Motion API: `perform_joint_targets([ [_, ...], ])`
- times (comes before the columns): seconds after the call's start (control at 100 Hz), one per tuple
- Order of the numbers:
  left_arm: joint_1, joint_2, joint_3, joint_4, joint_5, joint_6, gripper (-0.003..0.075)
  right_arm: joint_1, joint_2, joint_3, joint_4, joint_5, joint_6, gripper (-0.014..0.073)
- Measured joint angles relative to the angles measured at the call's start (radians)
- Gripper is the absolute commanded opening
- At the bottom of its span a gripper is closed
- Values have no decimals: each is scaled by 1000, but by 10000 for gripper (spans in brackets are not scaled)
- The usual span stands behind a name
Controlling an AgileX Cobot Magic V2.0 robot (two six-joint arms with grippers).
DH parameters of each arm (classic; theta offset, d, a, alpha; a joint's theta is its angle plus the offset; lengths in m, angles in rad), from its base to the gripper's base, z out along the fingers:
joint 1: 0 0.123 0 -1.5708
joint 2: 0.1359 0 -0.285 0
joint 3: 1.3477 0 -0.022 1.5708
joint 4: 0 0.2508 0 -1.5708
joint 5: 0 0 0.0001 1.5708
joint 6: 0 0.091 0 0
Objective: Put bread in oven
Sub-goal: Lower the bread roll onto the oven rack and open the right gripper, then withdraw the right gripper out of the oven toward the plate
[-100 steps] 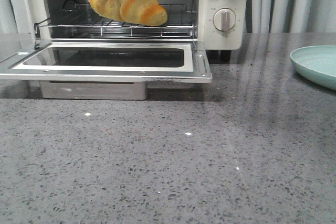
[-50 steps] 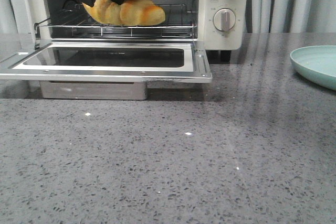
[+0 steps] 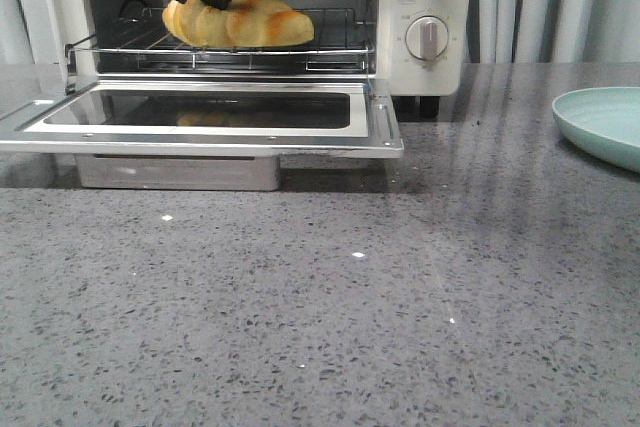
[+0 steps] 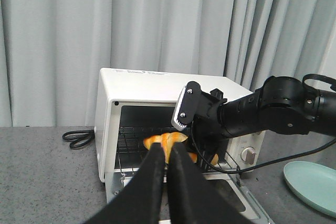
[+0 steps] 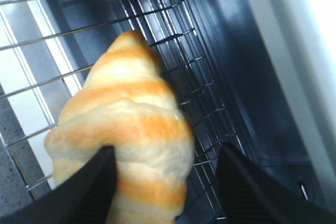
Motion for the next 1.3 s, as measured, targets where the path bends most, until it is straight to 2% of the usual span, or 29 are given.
perform_joint_targets([
  [0.32, 0, 0, 0, -2, 1, 0, -21, 8, 0, -15, -3, 24, 0, 415],
  [0.62, 0, 0, 0, -2, 2, 0, -21, 74, 0, -84, -1, 99, 10, 415],
  [0.93, 0, 0, 0, -2, 4, 0, -21, 122, 0, -86, 7, 240, 45, 414],
  [1.3, 0, -14, 0, -2, 8, 0, -22, 139, -105, -86, 169, 412, 60, 412],
])
